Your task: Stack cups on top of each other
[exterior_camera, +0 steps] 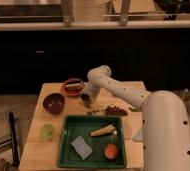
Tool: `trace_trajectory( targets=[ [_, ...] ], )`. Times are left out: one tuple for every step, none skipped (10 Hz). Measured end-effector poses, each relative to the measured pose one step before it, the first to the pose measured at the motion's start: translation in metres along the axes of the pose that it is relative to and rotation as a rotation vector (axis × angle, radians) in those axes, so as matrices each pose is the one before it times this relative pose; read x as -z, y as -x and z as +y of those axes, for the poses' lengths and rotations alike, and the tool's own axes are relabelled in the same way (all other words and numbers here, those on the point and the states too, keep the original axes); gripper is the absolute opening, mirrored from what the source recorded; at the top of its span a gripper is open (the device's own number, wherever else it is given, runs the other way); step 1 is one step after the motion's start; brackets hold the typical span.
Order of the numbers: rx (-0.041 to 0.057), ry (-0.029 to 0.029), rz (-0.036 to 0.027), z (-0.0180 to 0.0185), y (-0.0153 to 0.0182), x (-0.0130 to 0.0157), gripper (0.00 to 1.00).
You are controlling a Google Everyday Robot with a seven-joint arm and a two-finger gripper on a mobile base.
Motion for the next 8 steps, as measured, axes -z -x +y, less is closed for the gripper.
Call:
trace_trajectory(
  targets=[
    [0.00695, -0.00481, 0.00555, -0.00338, 0.00099, 0.00619, 0.02],
    [0.00429, 0.00085, 0.00273, -0.00072, 0.00078, 0.00223, 0.02],
    [0.00234, -0.00131, 0.00338, -0.00173, 0.00046, 0.00266, 0.02],
    [0.00138, 0.00044, 0.00212, -0.00041, 0.00025, 0.00158, 0.02],
    [0.00149, -0.00184, 0.00331, -0.001, -0.00006, 0.0031, 0.02],
    [0.00374, -0.00412, 0.00248, -0.00176, 0.00077, 0.00343, 0.02],
    [0.00233, -0.00584, 0.00366, -0.00138, -0.00013, 0.00532, 0.02],
    [0.00526, -0.00777, 0.00378, -0.00228, 0.00032, 0.00628, 0.02]
  ],
)
